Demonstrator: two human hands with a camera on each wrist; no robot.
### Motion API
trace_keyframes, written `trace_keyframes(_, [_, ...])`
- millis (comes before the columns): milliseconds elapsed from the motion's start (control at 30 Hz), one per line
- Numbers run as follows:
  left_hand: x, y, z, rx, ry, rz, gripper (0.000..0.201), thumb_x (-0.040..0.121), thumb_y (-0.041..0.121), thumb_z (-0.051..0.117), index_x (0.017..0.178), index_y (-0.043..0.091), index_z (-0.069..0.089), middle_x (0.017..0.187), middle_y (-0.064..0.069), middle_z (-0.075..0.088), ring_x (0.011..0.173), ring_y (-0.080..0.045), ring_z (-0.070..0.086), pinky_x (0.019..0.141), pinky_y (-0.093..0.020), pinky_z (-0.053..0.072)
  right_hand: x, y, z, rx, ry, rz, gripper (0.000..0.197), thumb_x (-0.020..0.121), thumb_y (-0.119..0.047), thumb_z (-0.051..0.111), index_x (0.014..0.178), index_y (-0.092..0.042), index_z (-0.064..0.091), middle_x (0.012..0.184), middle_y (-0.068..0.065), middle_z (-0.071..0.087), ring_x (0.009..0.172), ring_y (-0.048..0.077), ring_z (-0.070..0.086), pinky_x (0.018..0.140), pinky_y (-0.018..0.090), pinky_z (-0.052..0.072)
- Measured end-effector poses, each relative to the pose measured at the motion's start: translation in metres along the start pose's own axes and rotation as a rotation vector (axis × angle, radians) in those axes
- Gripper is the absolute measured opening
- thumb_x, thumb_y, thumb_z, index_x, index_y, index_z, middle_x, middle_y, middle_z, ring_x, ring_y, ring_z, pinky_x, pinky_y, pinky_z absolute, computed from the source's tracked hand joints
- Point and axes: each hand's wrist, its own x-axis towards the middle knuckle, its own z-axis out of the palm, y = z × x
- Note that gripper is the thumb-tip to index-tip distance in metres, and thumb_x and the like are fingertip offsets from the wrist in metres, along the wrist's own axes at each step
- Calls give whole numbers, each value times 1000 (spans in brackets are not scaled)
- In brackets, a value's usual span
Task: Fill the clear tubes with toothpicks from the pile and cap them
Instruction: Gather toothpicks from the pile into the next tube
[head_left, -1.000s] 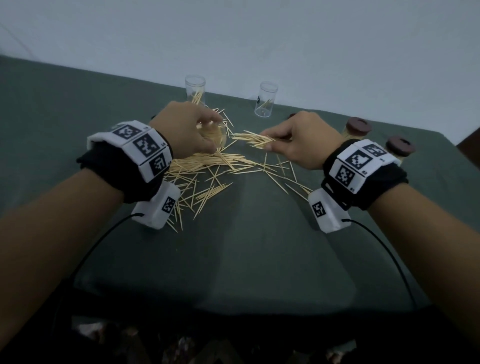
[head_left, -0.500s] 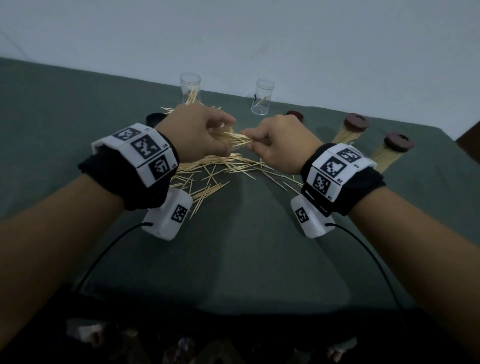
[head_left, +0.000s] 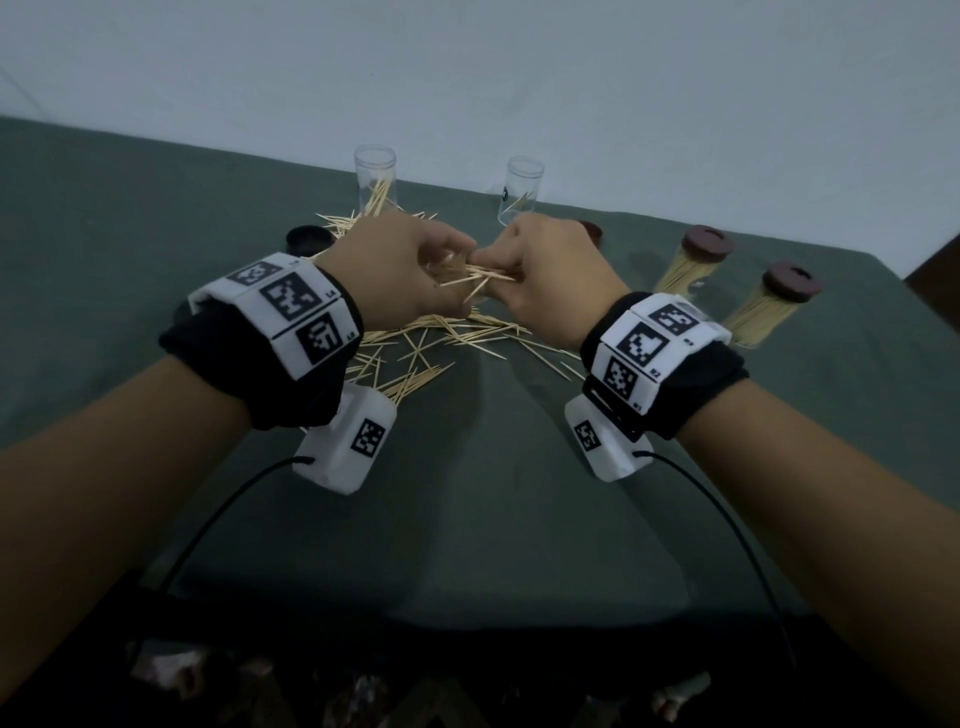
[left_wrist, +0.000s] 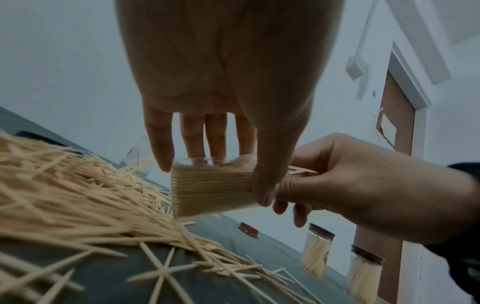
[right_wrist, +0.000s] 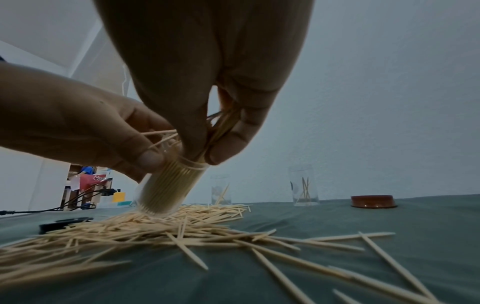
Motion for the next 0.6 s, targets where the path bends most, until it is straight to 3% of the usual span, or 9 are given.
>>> trace_keyframes(167, [0,-3,-3,15,-3,-35,63,74,41,80,133,35,58,126,2,64,105,-2,53,90,-19,33,-3,8,3,76,27,63,28,87,-21,71,114,-29,72,87,-7,67,80,1,50,71,4,29])
trace_keyframes(267, [0,-2,-3,-12,-8,-41,63,74,38,82,132,35,59,121,5,66,102,-1,54,88,-18,34,-3,7,2,173,88,118,21,85,-18,71,105,-24,74,92,-7,71,81,2,58,79,9,39])
trace_keyframes(467, [0,-2,1,-69,-32,-28,51,76,33,79,125,33,62,101,15,68,101,-3,63,78,-6,35,-3,8,4,135,63,112,19,87,-22,70,103,-32,75,87,-7,73,79,4,60,76,11,37])
trace_keyframes(600, [2,-5,-4,-67,-18,-62,63,73,40,82,131,34,59,113,8,63,102,-4,57,88,-18,36,-2,12,-2,180,53,163,31,84,-20,73,112,-32,71,98,-11,68,84,-2,56,78,8,36])
